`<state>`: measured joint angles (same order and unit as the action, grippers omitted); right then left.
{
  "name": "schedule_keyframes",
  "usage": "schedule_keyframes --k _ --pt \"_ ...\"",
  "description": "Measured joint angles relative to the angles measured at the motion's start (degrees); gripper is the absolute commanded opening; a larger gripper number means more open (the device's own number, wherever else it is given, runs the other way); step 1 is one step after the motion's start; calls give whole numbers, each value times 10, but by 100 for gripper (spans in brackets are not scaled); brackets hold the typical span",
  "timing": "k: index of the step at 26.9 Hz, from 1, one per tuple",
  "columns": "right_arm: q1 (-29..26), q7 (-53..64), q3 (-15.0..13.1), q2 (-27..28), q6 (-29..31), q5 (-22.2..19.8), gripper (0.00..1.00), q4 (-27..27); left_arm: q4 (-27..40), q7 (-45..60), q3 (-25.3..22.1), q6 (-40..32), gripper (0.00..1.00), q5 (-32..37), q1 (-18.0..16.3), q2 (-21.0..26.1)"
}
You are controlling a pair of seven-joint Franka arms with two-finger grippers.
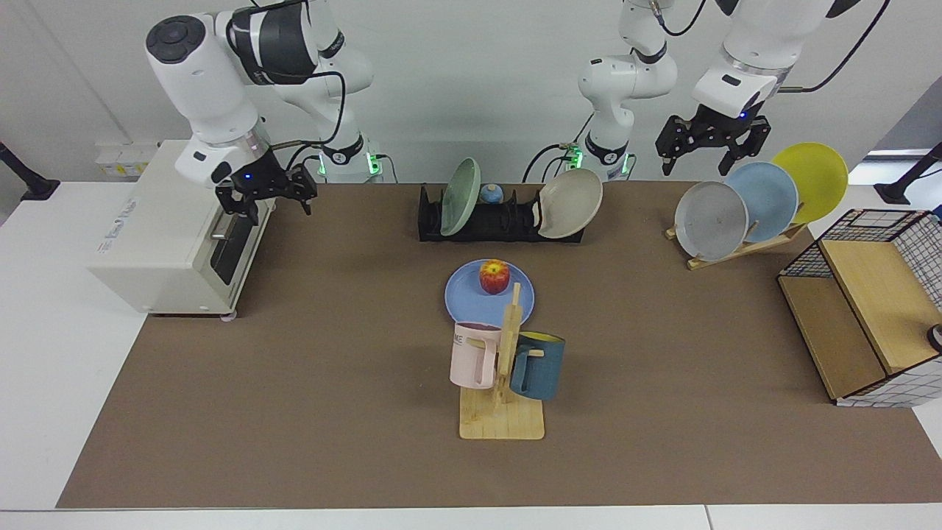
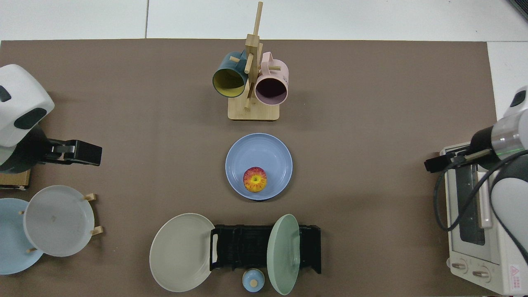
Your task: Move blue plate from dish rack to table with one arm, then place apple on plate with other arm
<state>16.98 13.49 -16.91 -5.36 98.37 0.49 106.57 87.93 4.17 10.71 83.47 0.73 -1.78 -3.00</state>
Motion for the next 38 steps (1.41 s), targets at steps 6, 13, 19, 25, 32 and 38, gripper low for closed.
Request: schedule_keyframes --k 6,13,19,25,32,38 --pt "-30 42 -1 -2 -7 -3 100 0 0 0 -2 0 100 4 0 0" --pt "-30 13 5 -2 -8 -4 100 -3 0 1 -16 0 100 6 -5 0" --pt "-26 -34 16 -2 -4 -5 100 -7 0 1 -17 0 100 6 -8 0" --pt "-26 -42 26 -1 27 -5 100 -8 0 1 -17 0 100 6 -8 0" --pt "-35 -43 27 -1 35 -5 100 -8 0 1 -17 0 100 6 -8 0" --pt "-81 -43 77 0 53 -5 100 -7 0 1 -17 0 100 6 -8 0"
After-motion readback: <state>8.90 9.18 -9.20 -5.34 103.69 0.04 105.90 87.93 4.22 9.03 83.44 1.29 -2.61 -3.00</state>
